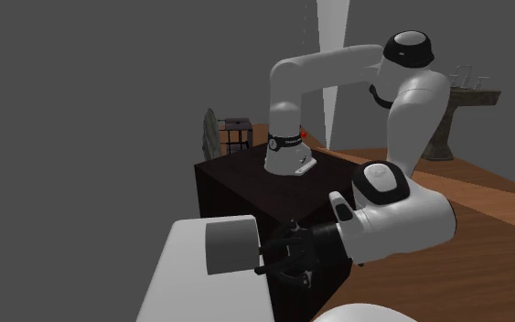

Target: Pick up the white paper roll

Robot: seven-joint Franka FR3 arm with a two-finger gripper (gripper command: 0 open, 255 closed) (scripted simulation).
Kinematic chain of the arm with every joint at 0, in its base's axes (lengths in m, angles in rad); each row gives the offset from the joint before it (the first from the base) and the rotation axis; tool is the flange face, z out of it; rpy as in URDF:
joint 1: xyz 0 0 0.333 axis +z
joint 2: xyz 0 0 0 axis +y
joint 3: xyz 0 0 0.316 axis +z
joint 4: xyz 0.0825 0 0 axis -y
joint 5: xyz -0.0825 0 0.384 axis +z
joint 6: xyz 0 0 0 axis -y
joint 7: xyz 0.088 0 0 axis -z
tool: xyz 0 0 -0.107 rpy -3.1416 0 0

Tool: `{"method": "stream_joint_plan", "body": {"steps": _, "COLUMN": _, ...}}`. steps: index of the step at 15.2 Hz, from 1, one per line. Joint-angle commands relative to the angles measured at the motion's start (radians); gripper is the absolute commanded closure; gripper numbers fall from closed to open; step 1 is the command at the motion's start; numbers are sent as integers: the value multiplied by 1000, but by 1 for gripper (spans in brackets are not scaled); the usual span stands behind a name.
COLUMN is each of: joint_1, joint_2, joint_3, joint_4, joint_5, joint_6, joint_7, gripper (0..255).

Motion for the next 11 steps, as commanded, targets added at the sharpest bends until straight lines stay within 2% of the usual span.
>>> {"method": "stream_joint_plan", "body": {"steps": 1, "joint_1": 0, "joint_2": 0, "joint_3": 2, "joint_4": 2, "joint_5": 1, "joint_6": 2, "joint_7": 0, "gripper": 255}}
{"method": "stream_joint_plan", "body": {"steps": 11, "joint_1": 50, "joint_2": 54, "joint_3": -75, "joint_4": -53, "joint_5": -28, "joint_6": -19, "joint_7": -45, "gripper": 255}}
